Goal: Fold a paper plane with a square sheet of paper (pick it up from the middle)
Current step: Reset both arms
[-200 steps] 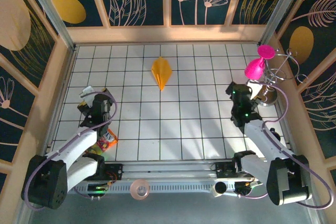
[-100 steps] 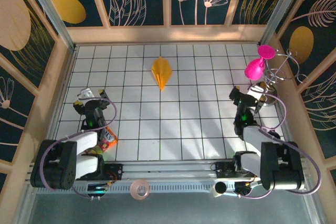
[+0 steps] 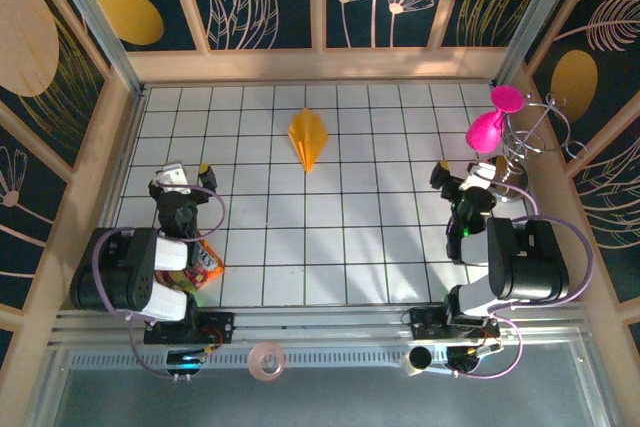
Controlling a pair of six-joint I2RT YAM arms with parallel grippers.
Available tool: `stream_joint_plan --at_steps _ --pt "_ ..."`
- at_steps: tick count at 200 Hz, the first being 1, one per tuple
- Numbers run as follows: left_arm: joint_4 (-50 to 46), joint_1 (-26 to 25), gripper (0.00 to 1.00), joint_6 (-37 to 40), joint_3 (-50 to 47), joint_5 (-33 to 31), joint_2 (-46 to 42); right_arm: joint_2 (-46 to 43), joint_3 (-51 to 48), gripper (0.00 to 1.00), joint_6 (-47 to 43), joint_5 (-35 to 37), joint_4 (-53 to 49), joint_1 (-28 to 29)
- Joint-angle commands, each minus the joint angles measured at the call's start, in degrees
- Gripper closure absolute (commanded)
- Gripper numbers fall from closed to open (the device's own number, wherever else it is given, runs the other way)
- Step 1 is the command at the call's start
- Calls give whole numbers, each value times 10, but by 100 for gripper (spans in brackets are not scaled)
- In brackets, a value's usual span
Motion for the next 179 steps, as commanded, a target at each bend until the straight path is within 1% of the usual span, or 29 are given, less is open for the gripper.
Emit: stream_joint_plan --at_steps 1,14,19,47,72,89,101,125,144,179 --pt "76 6 1 6 13 25 32 23 3 1 -16 -40 65 -3" --pt "63 6 1 4 15 19 28 48 2 1 -25 -45 98 1" --pt "72 6 1 4 14 17 30 45 5 1 -28 -42 88 4" --pt "54 6 1 3 20 5 28 47 15 1 -38 -19 68 18" --pt "78 6 1 3 9 1 28 47 17 1 -41 -13 66 22" --pt "108 6 1 7 -8 13 28 47 18 1 -41 -12 66 22" --pt "109 6 1 8 -8 16 28 47 17 1 -41 -12 66 22" --pt "92 6 1 8 1 18 28 47 18 1 -41 -13 66 22" --pt "40 6 1 14 28 32 29 47 18 1 -41 -13 66 22" --pt "39 6 1 17 31 37 31 47 18 1 -41 -13 66 22"
